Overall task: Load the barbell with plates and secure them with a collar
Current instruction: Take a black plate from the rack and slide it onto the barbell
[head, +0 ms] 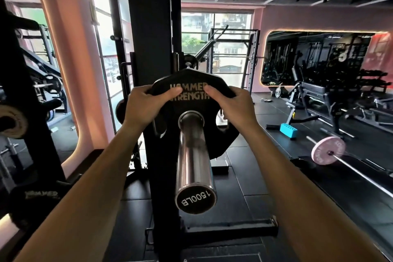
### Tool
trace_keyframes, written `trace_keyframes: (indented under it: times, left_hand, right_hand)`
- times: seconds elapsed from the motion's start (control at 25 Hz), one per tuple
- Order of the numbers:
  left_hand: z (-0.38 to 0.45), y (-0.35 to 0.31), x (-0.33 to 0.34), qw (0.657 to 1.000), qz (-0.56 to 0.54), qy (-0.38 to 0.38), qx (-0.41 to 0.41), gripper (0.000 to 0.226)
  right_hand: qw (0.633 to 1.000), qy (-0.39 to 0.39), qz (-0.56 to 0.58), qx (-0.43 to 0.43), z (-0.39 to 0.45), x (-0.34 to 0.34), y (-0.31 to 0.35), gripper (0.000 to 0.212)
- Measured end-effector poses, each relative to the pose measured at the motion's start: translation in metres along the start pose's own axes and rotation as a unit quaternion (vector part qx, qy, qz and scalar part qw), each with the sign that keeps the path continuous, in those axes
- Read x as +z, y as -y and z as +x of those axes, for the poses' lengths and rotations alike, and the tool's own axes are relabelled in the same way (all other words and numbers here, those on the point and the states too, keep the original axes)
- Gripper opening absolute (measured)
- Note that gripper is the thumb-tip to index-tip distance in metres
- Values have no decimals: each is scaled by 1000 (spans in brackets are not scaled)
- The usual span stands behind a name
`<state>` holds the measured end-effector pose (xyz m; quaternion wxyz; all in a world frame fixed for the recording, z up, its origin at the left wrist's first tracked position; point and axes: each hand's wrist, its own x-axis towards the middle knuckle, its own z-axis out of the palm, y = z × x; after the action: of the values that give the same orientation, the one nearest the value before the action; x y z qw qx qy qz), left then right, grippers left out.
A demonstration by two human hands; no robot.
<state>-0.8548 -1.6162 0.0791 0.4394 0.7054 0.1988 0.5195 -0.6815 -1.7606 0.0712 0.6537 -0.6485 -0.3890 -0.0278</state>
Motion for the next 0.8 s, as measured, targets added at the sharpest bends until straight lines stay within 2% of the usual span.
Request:
trace_keyframes:
  times: [0.12,0.2,0.28,0.48,0.6,0.8]
  left_hand:
    - [20,15,6,1000,-10,17,5,21]
    - [37,25,9,999,-27,47,1,17]
    - [58,36,12,997,-24,79,-5,22]
    - [116,65,25,988,89,122,-41,39]
    - [140,77,37,982,123,124,-70,62]
    - [152,84,38,983,111,131,-68,60]
  right_hand:
    - [1000,9,-15,-1,25,9,-12,56]
    - [999,14,-27,10,42,14,-20,64]
    - [998,37,-43,25,58,19,-27,68]
    - [989,103,-91,58,101,30,-45,50]
    - [979,121,-134,90,120,38,-51,54]
    - [967,156,-168,112,131,38,-49,71]
